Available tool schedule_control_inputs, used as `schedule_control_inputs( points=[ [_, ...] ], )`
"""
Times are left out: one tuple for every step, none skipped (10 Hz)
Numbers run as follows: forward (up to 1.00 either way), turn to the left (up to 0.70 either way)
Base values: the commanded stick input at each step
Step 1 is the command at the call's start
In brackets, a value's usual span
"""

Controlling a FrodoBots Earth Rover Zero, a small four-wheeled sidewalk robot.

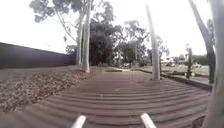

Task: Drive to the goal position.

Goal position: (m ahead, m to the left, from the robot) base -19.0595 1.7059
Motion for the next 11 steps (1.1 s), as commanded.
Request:
schedule_control_inputs(
  points=[
    [-0.98, 0.04],
    [-0.98, 0.16],
    [-0.98, 0.39],
    [-0.98, 0.39],
    [-1.0, 0.4],
    [-1.0, 0.4],
    [-1.0, 0.4],
    [-1.0, 0.4],
    [-1.0, 0.4],
    [-1.0, 0.4],
    [-1.0, 0.4]
  ],
)
